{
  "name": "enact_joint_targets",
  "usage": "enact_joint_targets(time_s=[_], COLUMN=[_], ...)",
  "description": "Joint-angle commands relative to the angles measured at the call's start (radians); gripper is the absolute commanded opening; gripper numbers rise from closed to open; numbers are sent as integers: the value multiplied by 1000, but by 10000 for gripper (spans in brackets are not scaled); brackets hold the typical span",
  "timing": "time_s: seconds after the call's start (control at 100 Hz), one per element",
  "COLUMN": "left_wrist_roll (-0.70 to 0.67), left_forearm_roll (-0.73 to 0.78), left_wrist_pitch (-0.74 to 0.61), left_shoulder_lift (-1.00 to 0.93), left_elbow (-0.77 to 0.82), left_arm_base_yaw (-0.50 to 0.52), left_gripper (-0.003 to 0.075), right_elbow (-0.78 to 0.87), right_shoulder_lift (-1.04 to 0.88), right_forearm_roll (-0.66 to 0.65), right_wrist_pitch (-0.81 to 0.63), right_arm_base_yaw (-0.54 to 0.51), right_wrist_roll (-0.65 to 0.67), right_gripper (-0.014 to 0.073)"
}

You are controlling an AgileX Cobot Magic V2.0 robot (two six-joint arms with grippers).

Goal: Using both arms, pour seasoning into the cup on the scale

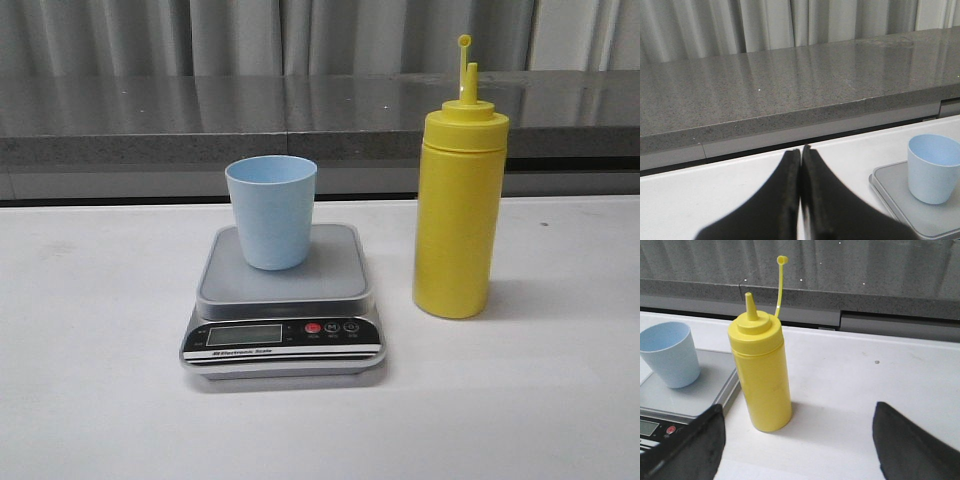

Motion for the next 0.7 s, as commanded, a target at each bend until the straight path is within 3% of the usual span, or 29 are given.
enact_joint_targets(time_s=[0.0, 0.15, 0.24, 0.31, 0.55, 0.69], left_wrist_roll=[-3, -3, -3, -3, -3, -3], left_forearm_roll=[-6, -6, -6, -6, -6, -6], left_wrist_pitch=[-82, -82, -82, -82, -82, -82], left_shoulder_lift=[3, 3, 3, 3, 3, 3], left_elbow=[-26, -26, -26, -26, -26, -26], left_arm_base_yaw=[3, 3, 3, 3, 3, 3], left_gripper=[-18, -18, -18, -18, -18, -18], right_elbow=[-62, -67, -67, -67, -67, -67], right_shoulder_lift=[-42, -109, -136, -151, -156, -156], right_forearm_roll=[2, -23, -52, -74, -83, -83], right_wrist_pitch=[26, 47, 48, 49, 58, 58], right_arm_base_yaw=[-6, -6, -6, -6, -6, -6], right_wrist_roll=[-12, -12, -12, -12, -12, -12], right_gripper=[600, 596, 533, 423, -128, -121])
